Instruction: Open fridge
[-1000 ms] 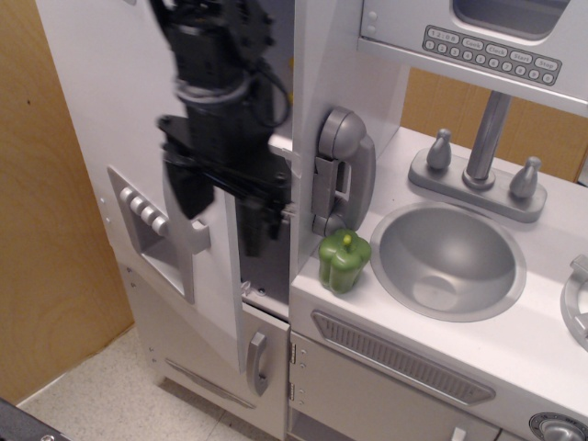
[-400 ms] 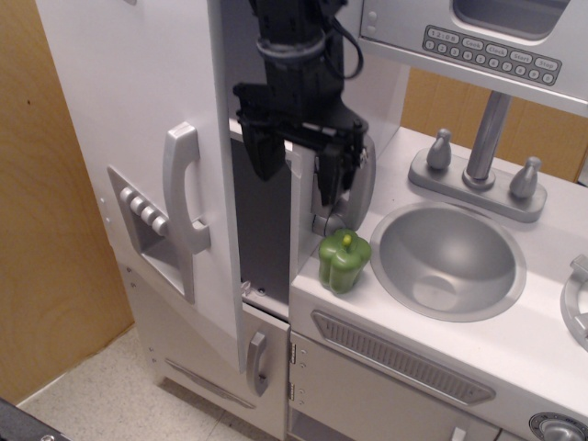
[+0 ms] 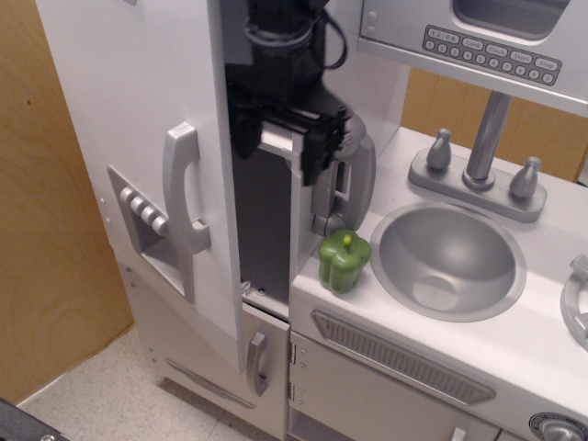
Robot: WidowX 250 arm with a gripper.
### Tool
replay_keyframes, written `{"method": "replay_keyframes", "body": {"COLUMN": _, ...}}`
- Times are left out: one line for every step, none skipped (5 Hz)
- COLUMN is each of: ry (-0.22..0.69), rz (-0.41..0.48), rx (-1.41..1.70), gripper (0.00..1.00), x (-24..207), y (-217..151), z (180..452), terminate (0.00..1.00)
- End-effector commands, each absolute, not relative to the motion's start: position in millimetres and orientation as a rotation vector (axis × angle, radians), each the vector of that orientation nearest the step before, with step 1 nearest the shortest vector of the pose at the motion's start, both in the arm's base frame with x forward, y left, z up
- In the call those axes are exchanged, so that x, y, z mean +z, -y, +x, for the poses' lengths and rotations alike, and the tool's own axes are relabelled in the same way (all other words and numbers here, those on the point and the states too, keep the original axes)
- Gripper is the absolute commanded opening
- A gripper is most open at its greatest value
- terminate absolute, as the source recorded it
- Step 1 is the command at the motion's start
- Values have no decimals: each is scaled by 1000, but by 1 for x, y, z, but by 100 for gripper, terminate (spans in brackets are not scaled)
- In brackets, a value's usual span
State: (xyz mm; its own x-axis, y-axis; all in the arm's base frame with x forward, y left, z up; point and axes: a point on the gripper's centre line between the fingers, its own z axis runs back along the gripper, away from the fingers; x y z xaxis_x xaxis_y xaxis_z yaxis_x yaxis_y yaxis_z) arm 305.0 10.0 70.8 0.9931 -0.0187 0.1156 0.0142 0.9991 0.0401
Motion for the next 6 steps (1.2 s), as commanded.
{"method": "replay_keyframes", "body": {"ry": 113, "rz": 111, "rx": 41, "gripper": 100, "x": 98, "y": -47, "z": 279, "terminate": 0}}
{"method": "replay_keyframes", "body": {"ry": 123, "rz": 130, "rx": 3, "gripper": 100, "x": 98, "y": -67, "z": 258, "terminate": 0}}
{"method": "replay_keyframes", "body": {"ry": 120, "rz": 135, "rx": -5, "gripper": 100, "x": 104, "y": -91, "z": 240, "terminate": 0}}
{"method": "replay_keyframes", "body": {"ry": 129, "rz": 168, "rx": 64, "gripper": 100, "x": 102, "y": -122, "z": 237, "terminate": 0}}
{"method": "replay_keyframes", "body": {"ry": 108, "rz": 190, "rx": 156, "gripper": 100, "x": 98, "y": -147, "z": 235, "terminate": 0}}
{"method": "replay_keyframes", "body": {"ry": 128, "rz": 234, "rx": 200, "gripper": 100, "x": 95, "y": -167, "z": 240, "terminate": 0}}
